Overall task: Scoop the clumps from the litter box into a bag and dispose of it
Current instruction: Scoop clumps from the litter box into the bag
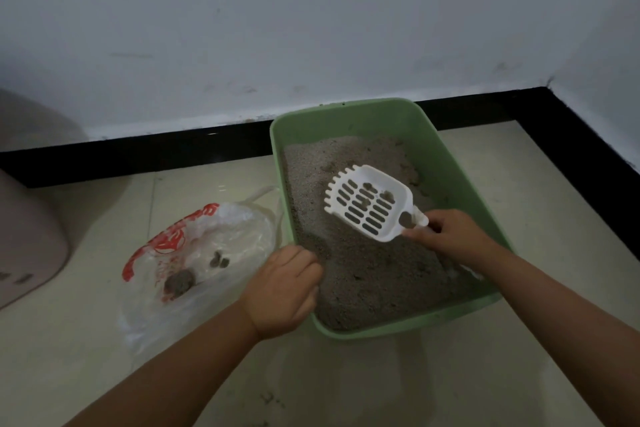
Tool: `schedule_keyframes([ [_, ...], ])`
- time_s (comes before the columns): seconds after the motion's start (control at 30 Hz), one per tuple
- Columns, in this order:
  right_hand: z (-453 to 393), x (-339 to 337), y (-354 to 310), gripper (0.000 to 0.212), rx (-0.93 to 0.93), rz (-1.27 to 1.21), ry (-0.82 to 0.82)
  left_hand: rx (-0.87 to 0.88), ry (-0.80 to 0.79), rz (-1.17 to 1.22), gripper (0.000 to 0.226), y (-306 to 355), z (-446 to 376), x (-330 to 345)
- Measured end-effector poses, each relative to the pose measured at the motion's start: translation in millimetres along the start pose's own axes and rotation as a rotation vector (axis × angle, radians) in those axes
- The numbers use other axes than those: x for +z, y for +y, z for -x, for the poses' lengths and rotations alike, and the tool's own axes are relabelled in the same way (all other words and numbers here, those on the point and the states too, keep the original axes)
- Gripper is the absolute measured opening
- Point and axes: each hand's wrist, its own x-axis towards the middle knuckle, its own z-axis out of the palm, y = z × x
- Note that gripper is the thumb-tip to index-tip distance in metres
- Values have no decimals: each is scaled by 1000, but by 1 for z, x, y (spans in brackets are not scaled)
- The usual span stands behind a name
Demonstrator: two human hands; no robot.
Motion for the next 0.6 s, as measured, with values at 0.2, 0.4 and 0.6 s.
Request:
schedule_keyframes([
  [0.2,-4,24,-36,31,-116,156,-29,-620,16,-240,46,-49,41,-44],
  [0.4,-12,86,-109,28,-296,322,-82,-1418,-114,3,47,-81,77,-74],
  [0.6,-4,134,-146,21,-608,852,124,-1365,-41,53,28,-93,95,-78],
])
